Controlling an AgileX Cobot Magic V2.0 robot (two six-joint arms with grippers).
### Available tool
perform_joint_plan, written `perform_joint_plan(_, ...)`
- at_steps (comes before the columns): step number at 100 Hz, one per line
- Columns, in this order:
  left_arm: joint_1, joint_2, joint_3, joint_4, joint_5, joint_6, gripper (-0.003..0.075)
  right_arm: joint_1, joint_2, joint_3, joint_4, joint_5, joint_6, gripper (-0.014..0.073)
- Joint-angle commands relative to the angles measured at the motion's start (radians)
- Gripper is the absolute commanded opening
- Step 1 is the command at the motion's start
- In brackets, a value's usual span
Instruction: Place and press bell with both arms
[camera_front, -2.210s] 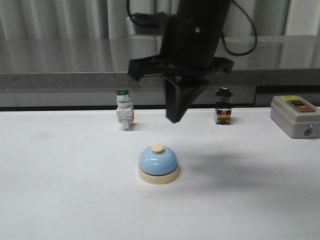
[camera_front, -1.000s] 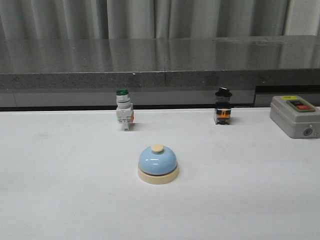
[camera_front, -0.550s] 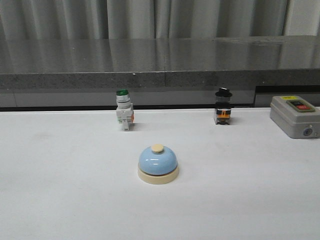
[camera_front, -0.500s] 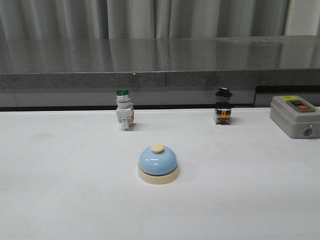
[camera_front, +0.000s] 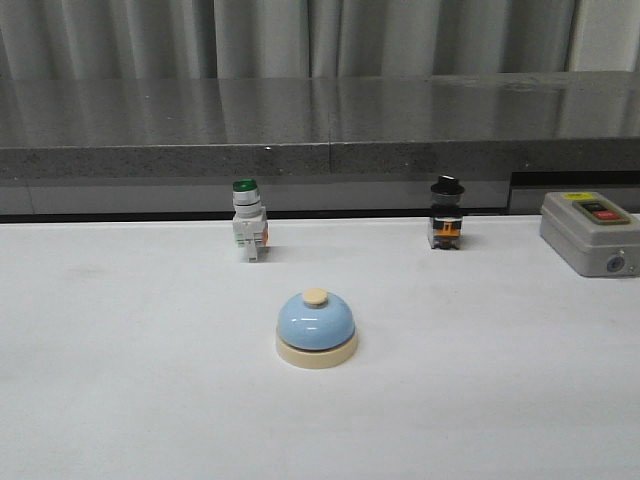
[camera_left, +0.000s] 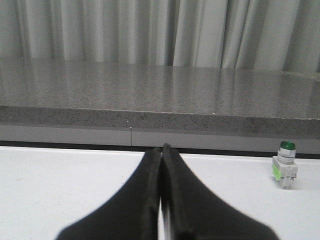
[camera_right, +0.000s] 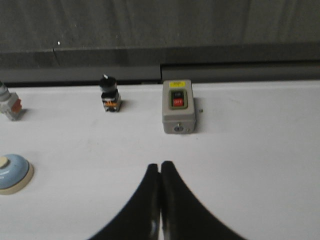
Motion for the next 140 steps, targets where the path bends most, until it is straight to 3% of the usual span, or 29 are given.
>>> perform_joint_plan(1, 0.003, -0.030, 0.042, -0.008, -0.079, -0.005, -0.0020, -0.006, -0.062, 0.016, 0.003, -0.133, -0.003, -0.0060)
perform_joint_plan(19, 0.003, -0.030, 0.042, -0.008, -0.079, -0.005, -0.0020, -0.006, -0.194, 0.103, 0.003, -0.230, -0.003, -0.0060)
perform_joint_plan(44, 0.003, -0.030, 0.042, -0.008, -0.079, -0.005, -0.0020, -0.004, -0.184, 0.190, -0.047, -0.381, -0.003, -0.0060)
perform_joint_plan(73, 0.003, -0.030, 0.042, -0.008, -0.079, -0.005, -0.0020, -0.004, -0.184, 0.362, -0.108, -0.695, -0.003, -0.0060)
perform_joint_plan(93, 0.003, -0.030, 0.042, -0.008, -0.079, -0.005, -0.0020, -0.004, -0.184, 0.447, -0.108, -0.713, -0.003, -0.0060)
perform_joint_plan(140, 0.003, -0.030, 0.042, -0.008, -0.079, -0.005, -0.0020, -0.004, -0.184, 0.446, -0.108, -0.688, -0.003, -0.0060)
